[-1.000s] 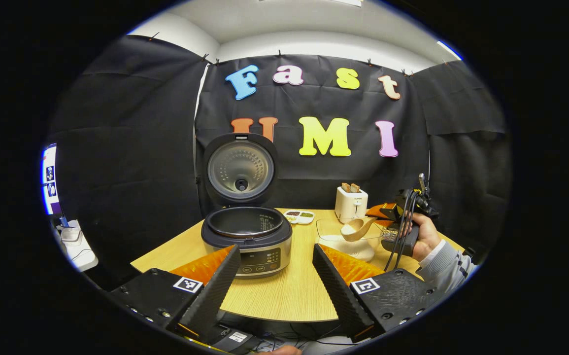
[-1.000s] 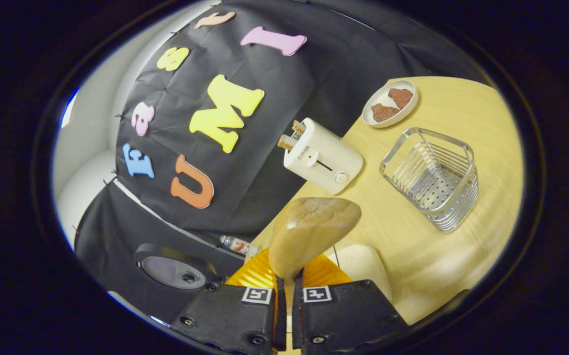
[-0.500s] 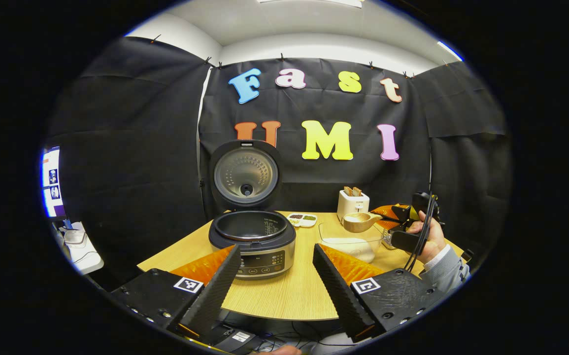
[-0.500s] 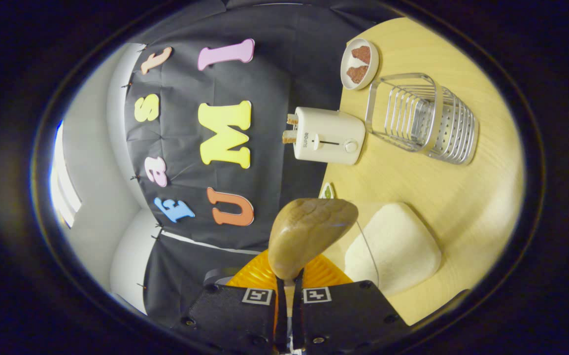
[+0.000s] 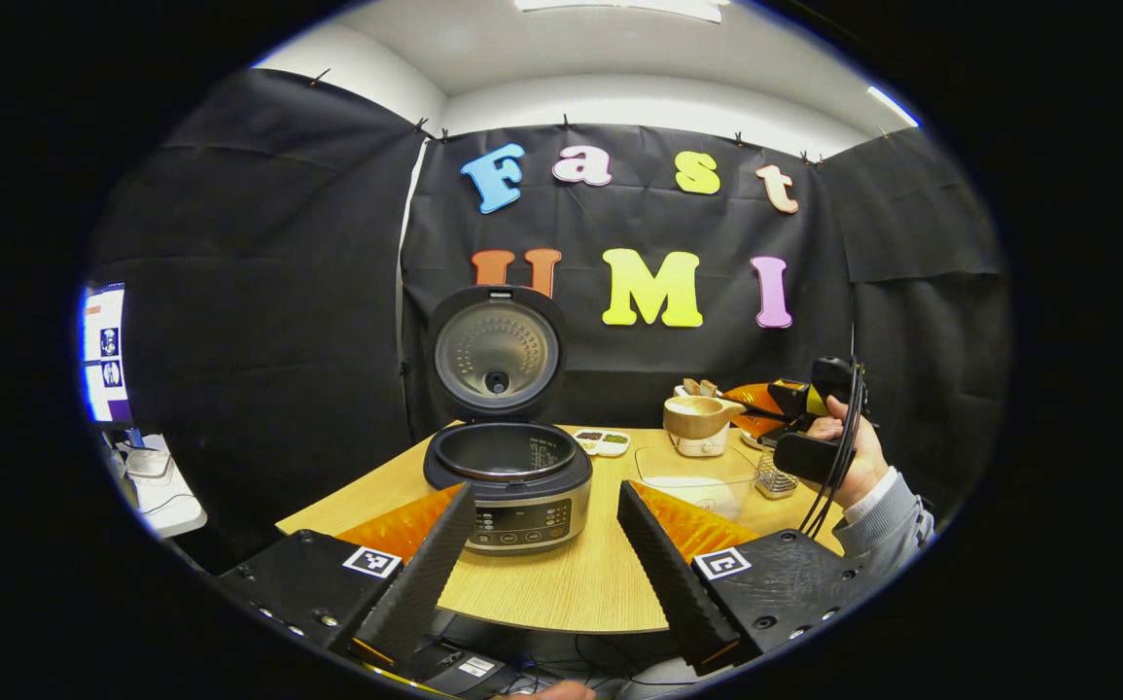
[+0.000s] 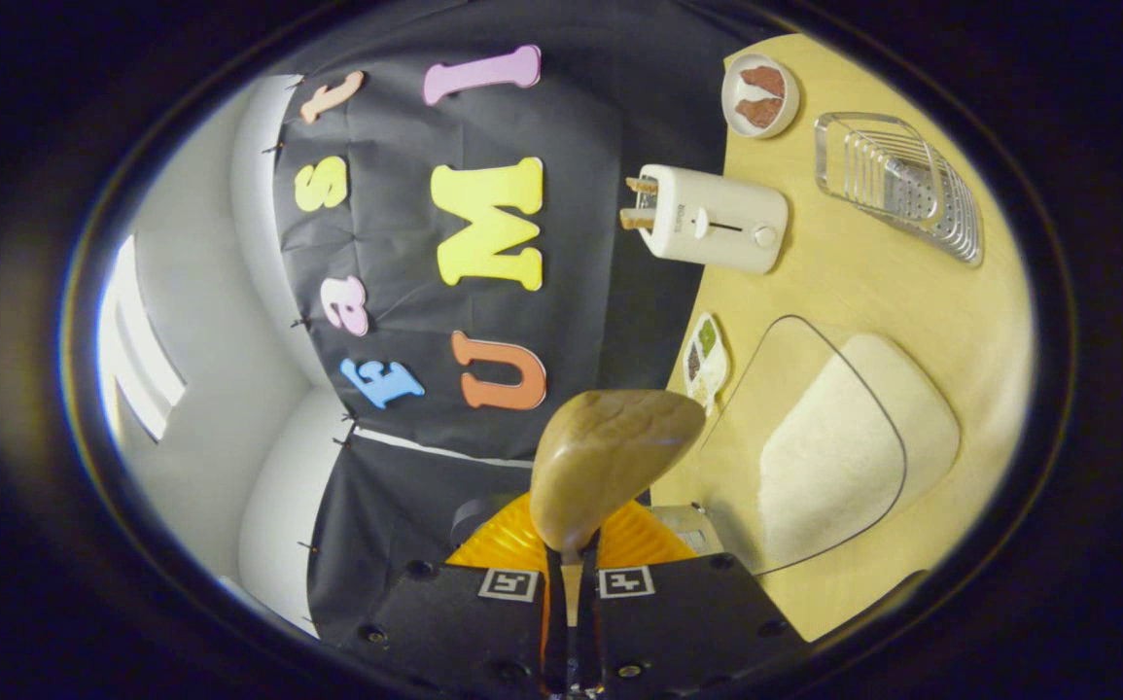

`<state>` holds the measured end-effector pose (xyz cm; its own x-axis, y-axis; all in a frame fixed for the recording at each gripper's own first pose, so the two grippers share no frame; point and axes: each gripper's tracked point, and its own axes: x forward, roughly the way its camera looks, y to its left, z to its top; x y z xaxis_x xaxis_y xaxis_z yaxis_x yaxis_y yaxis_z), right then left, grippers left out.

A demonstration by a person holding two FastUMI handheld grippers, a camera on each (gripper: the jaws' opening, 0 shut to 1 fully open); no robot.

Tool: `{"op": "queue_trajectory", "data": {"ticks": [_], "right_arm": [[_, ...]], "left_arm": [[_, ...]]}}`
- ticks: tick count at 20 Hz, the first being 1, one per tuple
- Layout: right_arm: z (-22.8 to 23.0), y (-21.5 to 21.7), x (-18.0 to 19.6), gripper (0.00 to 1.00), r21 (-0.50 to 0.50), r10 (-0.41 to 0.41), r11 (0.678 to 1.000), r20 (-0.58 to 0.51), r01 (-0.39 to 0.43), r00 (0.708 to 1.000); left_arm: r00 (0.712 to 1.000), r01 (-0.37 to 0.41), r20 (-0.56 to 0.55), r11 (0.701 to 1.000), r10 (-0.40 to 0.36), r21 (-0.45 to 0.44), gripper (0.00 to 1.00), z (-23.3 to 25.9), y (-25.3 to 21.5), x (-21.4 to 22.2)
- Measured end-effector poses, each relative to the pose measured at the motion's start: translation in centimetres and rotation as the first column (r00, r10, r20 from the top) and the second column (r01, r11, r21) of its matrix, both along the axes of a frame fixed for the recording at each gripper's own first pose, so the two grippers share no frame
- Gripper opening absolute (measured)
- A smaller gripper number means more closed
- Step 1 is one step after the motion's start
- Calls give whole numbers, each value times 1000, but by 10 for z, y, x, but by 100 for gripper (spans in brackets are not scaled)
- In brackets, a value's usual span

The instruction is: Close the left gripper, press the button to open the rice cooker; take a wooden spoon from the chopstick holder with the right hand, scoop a spoonful of rice and pour it into the rice cooker, then put the wooden spoon back into the chopstick holder.

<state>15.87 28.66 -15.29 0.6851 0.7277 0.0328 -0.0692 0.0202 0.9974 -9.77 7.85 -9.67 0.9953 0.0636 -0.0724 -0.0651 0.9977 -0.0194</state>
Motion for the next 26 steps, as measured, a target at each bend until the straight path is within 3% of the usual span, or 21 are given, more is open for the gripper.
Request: {"op": "queue_trajectory", "data": {"ticks": [4,10,13,16,20,21,24,26], "right_arm": [[31,34,-1,9,-25,45,999,25,-44,999],[65,91,-2,9,-166,75,985,122,-54,990],[69,123,-3,9,-284,97,958,169,-46,981],[66,152,-5,9,-420,136,907,225,-31,965],[57,183,-6,10,-586,195,810,293,15,936],[55,190,-5,14,-621,212,783,315,32,925],[45,207,0,9,-704,247,706,354,83,902],[41,216,2,10,-728,262,678,374,106,890]], "left_arm": [[1000,-9,12,1000,9,-2,94,2,14,-6],[999,-33,4,999,33,-27,94,-10,40,-14],[999,-34,-1,998,34,-45,94,-15,45,-16],[999,-49,-11,998,48,-41,94,-21,53,-19],[999,-51,-3,999,51,-15,94,-18,55,-29],[999,-52,5,999,52,-10,94,-17,55,-31],[999,-41,16,999,42,-2,94,-17,54,-36],[999,-47,13,999,47,8,94,-21,58,-37]]}}
